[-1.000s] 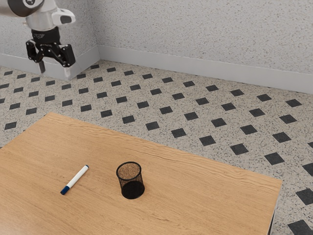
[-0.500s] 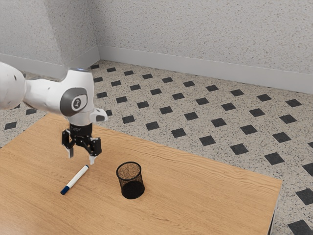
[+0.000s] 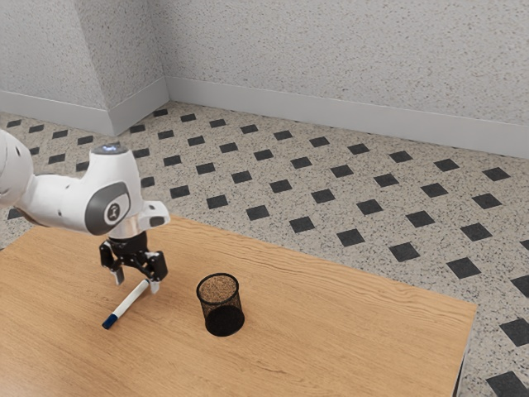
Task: Put the marker into the pen holder.
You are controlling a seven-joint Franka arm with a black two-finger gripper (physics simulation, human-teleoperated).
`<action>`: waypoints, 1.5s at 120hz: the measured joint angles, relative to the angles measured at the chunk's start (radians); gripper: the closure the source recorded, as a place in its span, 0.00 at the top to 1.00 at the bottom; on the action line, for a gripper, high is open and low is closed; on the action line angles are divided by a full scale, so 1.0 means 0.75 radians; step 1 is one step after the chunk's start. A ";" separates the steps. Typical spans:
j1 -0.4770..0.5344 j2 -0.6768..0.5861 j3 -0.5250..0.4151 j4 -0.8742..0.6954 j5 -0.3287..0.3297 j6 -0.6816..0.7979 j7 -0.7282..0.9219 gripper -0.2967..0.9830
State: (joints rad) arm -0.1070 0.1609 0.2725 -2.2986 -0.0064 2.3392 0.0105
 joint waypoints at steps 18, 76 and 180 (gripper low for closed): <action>0.034 0.037 0.001 -0.011 0.002 0.078 0.009 0.74; 0.066 0.147 -0.001 0.081 -0.003 0.178 0.050 0.67; 0.036 0.122 0.001 0.025 -0.029 0.176 0.027 0.47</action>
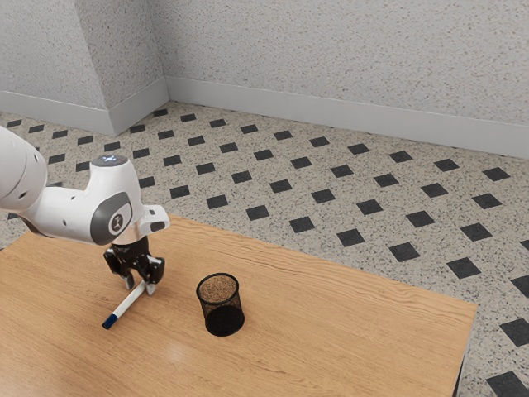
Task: Put the marker into the pen holder.
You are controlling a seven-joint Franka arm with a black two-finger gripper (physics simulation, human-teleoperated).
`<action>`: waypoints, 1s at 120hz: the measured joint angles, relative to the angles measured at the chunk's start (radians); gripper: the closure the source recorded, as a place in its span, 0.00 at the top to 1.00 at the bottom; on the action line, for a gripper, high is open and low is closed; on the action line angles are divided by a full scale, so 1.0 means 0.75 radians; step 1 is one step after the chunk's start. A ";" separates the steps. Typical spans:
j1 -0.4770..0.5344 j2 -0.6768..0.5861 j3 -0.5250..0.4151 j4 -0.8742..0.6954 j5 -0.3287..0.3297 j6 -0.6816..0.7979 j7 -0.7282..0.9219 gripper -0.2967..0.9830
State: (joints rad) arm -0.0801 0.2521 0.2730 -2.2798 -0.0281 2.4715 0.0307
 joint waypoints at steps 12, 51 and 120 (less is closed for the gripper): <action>0.000 0.000 0.000 0.000 0.000 0.000 -0.002 0.44; 0.000 0.000 0.000 0.000 0.000 0.000 -0.007 0.35; 0.001 -0.053 0.001 0.002 0.021 -0.012 -0.038 0.18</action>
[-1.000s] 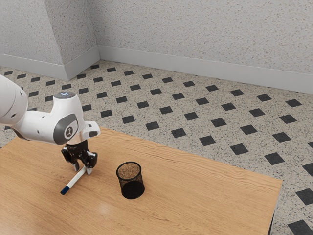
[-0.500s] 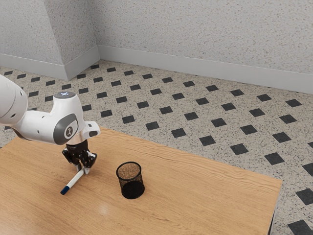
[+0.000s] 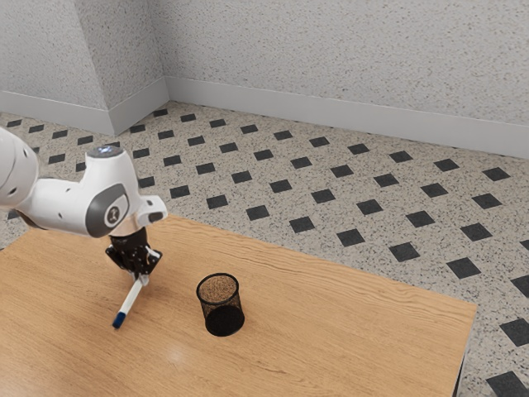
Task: Put the marker into the pen holder.
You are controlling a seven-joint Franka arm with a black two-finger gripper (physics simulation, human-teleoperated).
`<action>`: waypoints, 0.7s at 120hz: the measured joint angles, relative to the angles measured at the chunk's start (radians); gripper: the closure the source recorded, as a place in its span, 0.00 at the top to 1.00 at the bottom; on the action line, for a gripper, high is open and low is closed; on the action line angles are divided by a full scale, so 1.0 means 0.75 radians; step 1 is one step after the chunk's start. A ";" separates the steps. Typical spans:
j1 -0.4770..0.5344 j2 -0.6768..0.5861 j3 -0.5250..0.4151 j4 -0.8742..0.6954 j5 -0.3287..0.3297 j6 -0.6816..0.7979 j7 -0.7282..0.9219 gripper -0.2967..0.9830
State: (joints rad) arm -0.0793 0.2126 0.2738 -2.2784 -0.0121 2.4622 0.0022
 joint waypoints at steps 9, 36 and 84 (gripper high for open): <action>-0.001 -0.063 0.000 0.000 0.007 -0.023 -0.009 0.18; -0.031 -0.276 0.007 0.011 0.036 -0.113 -0.035 0.17; -0.104 -0.293 -0.034 0.174 0.016 -0.157 -0.078 0.17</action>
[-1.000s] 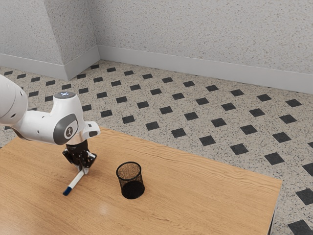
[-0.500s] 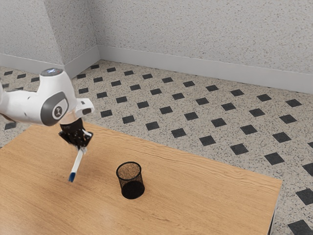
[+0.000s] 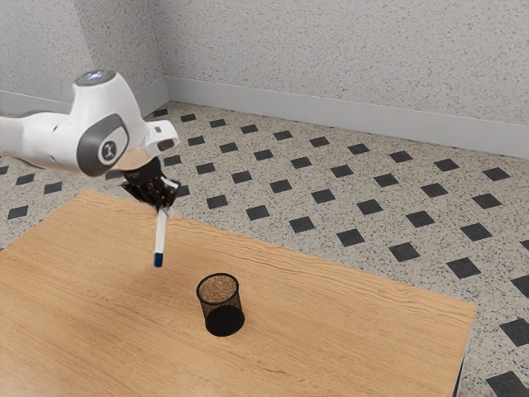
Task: Put the marker into the pen holder.
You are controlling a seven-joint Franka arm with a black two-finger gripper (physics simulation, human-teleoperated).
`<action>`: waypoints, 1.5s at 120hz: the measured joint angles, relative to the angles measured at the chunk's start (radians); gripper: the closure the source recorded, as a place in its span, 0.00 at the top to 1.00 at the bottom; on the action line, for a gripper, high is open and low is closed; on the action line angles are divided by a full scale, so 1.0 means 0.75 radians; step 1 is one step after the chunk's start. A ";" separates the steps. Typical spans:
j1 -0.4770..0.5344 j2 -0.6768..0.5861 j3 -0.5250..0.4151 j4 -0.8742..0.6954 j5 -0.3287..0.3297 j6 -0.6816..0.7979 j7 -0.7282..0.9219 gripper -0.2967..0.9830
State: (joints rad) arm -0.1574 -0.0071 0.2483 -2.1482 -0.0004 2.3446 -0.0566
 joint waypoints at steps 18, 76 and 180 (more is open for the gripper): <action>-0.020 0.007 -0.036 0.019 -0.037 -0.003 -0.015 0.18; -0.170 0.022 -0.079 0.035 -0.094 -0.006 -0.042 0.20; -0.482 -0.002 -0.077 -0.026 -0.082 -0.019 -0.085 0.20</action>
State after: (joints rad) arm -0.5193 -0.0087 0.1902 -2.1678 -0.0618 2.3303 -0.1207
